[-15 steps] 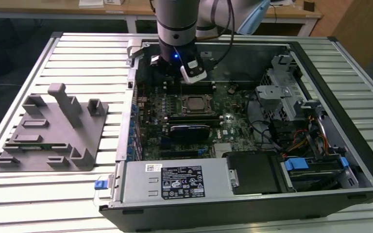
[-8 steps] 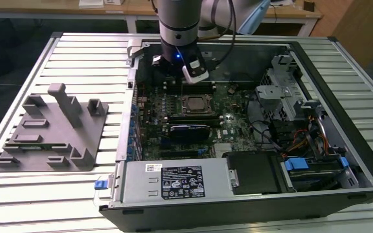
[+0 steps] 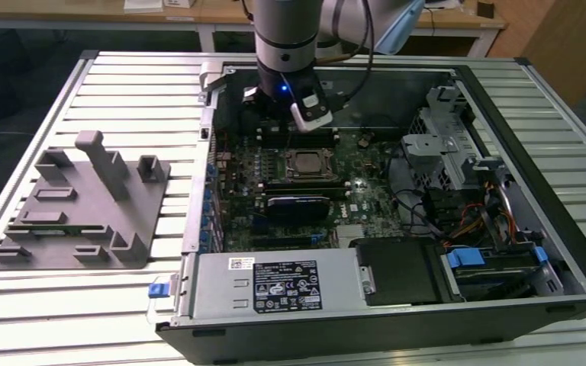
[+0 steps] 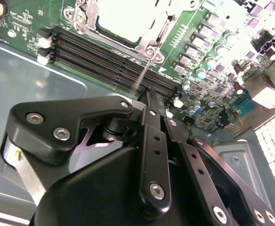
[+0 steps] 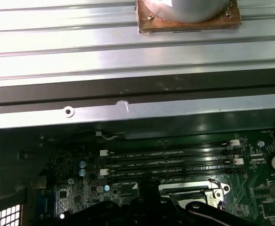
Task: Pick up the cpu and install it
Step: 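Install the first cpu locking lever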
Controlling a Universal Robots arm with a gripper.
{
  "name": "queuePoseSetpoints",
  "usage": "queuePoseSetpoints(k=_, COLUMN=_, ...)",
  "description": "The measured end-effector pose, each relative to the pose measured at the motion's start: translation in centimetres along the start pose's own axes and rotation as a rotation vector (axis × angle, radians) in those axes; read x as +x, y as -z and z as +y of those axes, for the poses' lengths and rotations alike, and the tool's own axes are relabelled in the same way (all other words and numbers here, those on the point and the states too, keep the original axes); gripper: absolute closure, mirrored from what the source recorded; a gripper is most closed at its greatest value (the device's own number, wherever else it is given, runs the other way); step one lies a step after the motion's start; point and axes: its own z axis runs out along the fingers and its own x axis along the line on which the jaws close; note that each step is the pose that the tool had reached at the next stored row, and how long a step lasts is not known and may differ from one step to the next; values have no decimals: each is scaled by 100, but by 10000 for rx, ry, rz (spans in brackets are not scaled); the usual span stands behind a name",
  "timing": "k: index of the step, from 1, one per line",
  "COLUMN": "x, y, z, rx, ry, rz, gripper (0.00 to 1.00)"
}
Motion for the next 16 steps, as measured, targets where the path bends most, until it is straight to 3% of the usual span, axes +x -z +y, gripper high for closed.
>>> queuePoseSetpoints(k=8, x=-98, y=-2, z=9, rx=0, ry=1, rz=0, gripper=89)
queuePoseSetpoints(k=16, x=-253, y=-6, z=23, rx=0, ry=0, rz=0, gripper=89)
